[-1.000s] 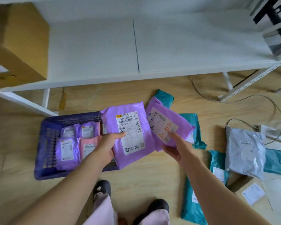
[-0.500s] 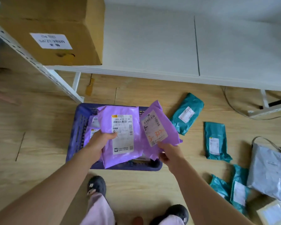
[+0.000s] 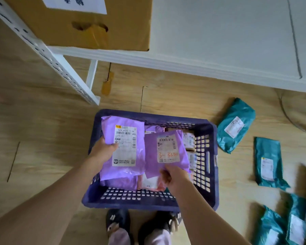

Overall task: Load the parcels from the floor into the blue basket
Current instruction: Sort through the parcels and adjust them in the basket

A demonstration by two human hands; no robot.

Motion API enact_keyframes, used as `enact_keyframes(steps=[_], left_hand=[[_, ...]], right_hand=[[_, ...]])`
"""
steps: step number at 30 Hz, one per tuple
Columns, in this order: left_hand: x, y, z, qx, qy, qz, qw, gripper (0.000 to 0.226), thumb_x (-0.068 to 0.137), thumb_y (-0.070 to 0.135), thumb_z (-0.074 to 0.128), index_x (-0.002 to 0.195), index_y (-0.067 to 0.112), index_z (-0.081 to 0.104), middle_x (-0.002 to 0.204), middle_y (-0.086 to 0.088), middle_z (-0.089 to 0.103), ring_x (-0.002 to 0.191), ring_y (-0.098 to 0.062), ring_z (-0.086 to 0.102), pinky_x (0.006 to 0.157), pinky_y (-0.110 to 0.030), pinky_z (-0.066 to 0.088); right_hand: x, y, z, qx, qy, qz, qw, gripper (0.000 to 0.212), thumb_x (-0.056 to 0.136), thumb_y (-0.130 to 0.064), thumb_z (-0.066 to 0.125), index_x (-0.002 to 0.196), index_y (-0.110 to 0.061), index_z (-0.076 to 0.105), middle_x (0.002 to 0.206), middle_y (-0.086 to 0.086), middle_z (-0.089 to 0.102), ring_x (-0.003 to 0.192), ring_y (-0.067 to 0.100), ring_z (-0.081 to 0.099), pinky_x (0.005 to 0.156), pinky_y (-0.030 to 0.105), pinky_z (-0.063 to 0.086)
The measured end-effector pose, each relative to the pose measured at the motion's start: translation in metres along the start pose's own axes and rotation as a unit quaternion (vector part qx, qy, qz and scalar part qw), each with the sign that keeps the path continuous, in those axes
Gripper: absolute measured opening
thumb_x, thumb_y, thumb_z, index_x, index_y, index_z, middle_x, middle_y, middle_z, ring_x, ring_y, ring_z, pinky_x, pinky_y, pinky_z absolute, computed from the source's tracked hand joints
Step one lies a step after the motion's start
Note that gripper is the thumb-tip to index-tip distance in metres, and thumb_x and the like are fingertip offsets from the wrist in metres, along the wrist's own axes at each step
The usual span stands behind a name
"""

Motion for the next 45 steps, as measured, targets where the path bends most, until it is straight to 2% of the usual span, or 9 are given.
enact_keyframes(steps=[7, 10, 15, 18, 23, 28, 35, 39, 45], left_hand=[[0.094, -0.034, 0.029, 0.042, 0.007, -0.019, 0.999, 0.027, 0.089, 0.007, 0.059, 0.115, -0.003, 0.061, 0.116, -0.021, 0.064, 0.101, -0.032, 0.061, 0.075, -0.028, 0.039], [0.116, -0.042, 0.035, 0.126, 0.045, -0.013, 0.991, 0.035, 0.09, 0.01, 0.056, 0.123, -0.003, 0.054, 0.122, -0.023, 0.06, 0.11, -0.037, 0.058, 0.083, -0.033, 0.043], [0.1, -0.044, 0.039, 0.26, 0.123, 0.136, 0.948, 0.083, 0.084, 0.01, 0.066, 0.148, -0.001, 0.015, 0.149, -0.025, 0.028, 0.137, -0.037, 0.031, 0.108, -0.041, 0.029], [0.082, -0.044, 0.057, 0.392, 0.077, 0.257, 0.88, 0.09, 0.081, 0.027, 0.07, 0.15, 0.013, 0.015, 0.155, -0.015, 0.017, 0.142, -0.034, 0.019, 0.108, -0.047, 0.033], [0.089, -0.064, 0.08, 0.546, -0.06, 0.201, 0.811, 0.096, 0.083, 0.056, 0.057, 0.149, 0.032, -0.008, 0.157, -0.005, -0.019, 0.146, -0.032, -0.003, 0.11, -0.047, 0.034], [0.097, -0.069, 0.088, 0.549, -0.09, 0.188, 0.809, 0.089, 0.089, 0.042, 0.057, 0.149, 0.031, -0.008, 0.156, -0.006, -0.02, 0.146, -0.033, -0.002, 0.106, -0.047, 0.04], [0.099, -0.066, 0.087, 0.558, -0.091, 0.197, 0.801, 0.084, 0.093, 0.029, 0.055, 0.15, 0.029, -0.008, 0.157, -0.007, -0.015, 0.146, -0.031, 0.0, 0.105, -0.042, 0.041], [0.098, -0.061, 0.094, 0.549, -0.131, 0.183, 0.805, 0.08, 0.095, 0.026, 0.052, 0.149, 0.036, -0.007, 0.156, -0.003, -0.021, 0.145, -0.033, -0.006, 0.104, -0.045, 0.042], [0.099, -0.056, 0.097, 0.557, -0.204, 0.142, 0.792, 0.07, 0.098, 0.022, 0.045, 0.149, 0.038, -0.001, 0.155, 0.0, -0.026, 0.144, -0.032, -0.017, 0.111, -0.051, 0.029]], right_hand=[[0.091, 0.012, 0.051, -0.02, -0.032, 0.029, 0.999, 0.014, 0.09, 0.003, 0.053, 0.079, -0.004, 0.053, 0.063, 0.011, 0.056, 0.027, 0.011, 0.052, 0.033, 0.018, 0.046], [0.119, 0.02, 0.064, -0.133, -0.036, 0.041, 0.99, 0.018, 0.093, -0.023, 0.055, 0.084, -0.008, 0.054, 0.058, 0.01, 0.058, 0.027, 0.014, 0.053, 0.032, 0.018, 0.044], [0.117, 0.015, 0.047, -0.53, -0.052, 0.031, 0.846, 0.069, 0.084, -0.072, 0.035, 0.105, -0.01, 0.055, 0.058, 0.006, 0.065, 0.036, 0.014, 0.057, 0.04, 0.015, 0.039], [0.116, -0.007, 0.036, -0.646, 0.07, -0.145, 0.746, 0.071, 0.078, -0.08, 0.032, 0.1, -0.021, 0.063, 0.076, 0.002, 0.07, 0.071, 0.021, 0.069, 0.068, 0.029, 0.057], [0.094, -0.028, 0.056, -0.697, 0.121, -0.337, 0.621, 0.055, 0.087, -0.066, 0.037, 0.08, -0.018, 0.063, 0.079, 0.002, 0.063, 0.074, 0.023, 0.064, 0.066, 0.029, 0.053], [0.108, -0.002, 0.055, -0.695, -0.043, -0.018, 0.718, 0.063, 0.09, -0.065, 0.027, 0.109, -0.015, 0.06, 0.065, 0.0, 0.065, 0.058, 0.016, 0.06, 0.072, 0.027, 0.051], [0.077, -0.035, 0.079, -0.717, 0.045, -0.366, 0.591, 0.025, 0.093, -0.024, 0.044, 0.111, -0.017, 0.061, 0.101, 0.005, 0.056, 0.092, 0.024, 0.054, 0.071, 0.031, 0.045], [0.107, -0.007, 0.082, -0.795, -0.08, -0.262, 0.541, 0.061, 0.087, -0.008, 0.047, 0.141, -0.034, 0.034, 0.136, 0.007, 0.034, 0.122, 0.029, 0.041, 0.09, 0.038, 0.043], [0.118, -0.001, 0.079, -0.798, -0.119, -0.185, 0.561, 0.078, 0.083, 0.001, 0.043, 0.145, -0.042, 0.021, 0.15, 0.003, 0.019, 0.132, 0.032, 0.032, 0.099, 0.044, 0.044]])
Point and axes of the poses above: each hand's wrist, its own x-axis towards the middle knuckle, its own z-axis out of the palm, y = z × x, the point moved 4 cm from there along x, towards the middle knuckle
